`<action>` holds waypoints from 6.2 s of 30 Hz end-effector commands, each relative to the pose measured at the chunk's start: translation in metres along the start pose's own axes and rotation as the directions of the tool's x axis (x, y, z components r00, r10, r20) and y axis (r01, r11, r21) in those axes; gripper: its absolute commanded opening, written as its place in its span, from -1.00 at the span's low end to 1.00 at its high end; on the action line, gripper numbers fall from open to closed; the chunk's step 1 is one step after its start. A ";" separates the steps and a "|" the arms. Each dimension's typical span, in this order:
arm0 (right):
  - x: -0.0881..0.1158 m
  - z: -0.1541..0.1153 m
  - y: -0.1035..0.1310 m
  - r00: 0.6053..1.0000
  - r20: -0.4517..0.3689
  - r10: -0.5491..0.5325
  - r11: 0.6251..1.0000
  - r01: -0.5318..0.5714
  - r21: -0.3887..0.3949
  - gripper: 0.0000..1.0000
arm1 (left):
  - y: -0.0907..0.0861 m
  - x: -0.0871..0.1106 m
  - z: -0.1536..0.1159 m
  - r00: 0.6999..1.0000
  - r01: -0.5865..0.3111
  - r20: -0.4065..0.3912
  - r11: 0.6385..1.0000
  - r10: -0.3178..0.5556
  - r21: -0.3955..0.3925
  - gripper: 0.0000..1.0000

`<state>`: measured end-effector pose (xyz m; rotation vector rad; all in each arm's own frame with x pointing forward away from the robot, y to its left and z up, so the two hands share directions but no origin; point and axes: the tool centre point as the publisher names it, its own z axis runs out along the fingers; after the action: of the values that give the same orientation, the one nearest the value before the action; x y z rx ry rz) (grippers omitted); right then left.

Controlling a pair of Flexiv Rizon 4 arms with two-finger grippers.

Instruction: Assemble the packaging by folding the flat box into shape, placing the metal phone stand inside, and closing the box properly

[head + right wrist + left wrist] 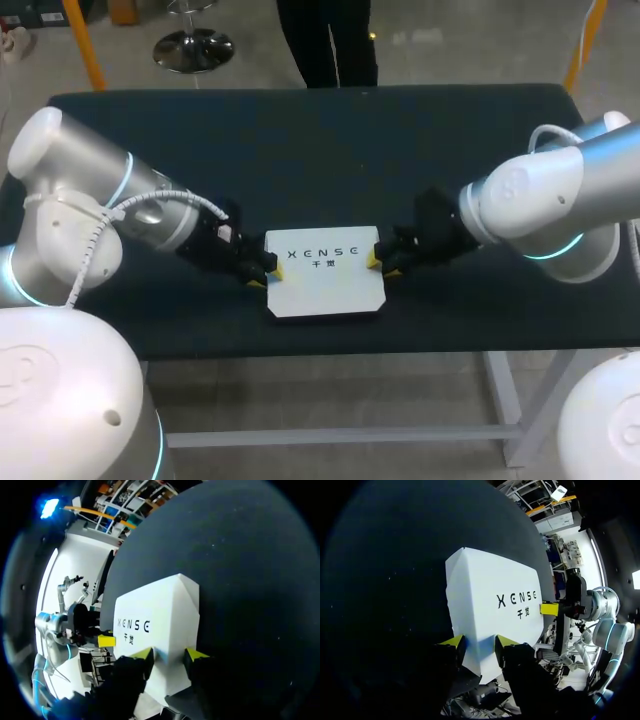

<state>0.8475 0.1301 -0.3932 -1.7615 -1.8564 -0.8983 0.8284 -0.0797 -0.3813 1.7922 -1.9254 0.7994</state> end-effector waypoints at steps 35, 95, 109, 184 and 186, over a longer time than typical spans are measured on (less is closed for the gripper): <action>0.005 -0.001 0.009 0.999 -0.006 0.046 0.996 -0.046 0.080 -0.11 | -0.005 0.015 -0.001 0.997 0.061 0.056 0.996 -0.057 -0.071 -0.16; 0.001 0.003 0.011 0.998 0.033 0.060 0.992 -0.063 0.106 -0.18 | -0.005 0.012 -0.003 0.993 0.069 0.102 0.996 -0.062 -0.058 -0.13; -0.003 0.002 0.008 0.997 0.023 0.069 0.991 -0.071 0.116 -0.16 | -0.010 0.006 -0.002 0.993 0.088 0.087 0.992 -0.080 -0.092 -0.14; 0.019 -0.008 0.015 0.973 0.089 0.215 0.937 -0.231 0.261 -0.16 | -0.013 0.017 -0.019 0.979 0.181 0.153 0.924 -0.136 -0.336 -0.10; 0.019 -0.008 0.015 0.972 0.092 0.217 0.936 -0.234 0.262 -0.16 | -0.013 0.017 -0.020 0.980 0.180 0.149 0.919 -0.135 -0.351 -0.11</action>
<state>0.8565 0.1343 -0.3732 -1.8027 -1.6765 -0.4954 0.8319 -0.0768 -0.3548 1.7821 -1.8246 0.2840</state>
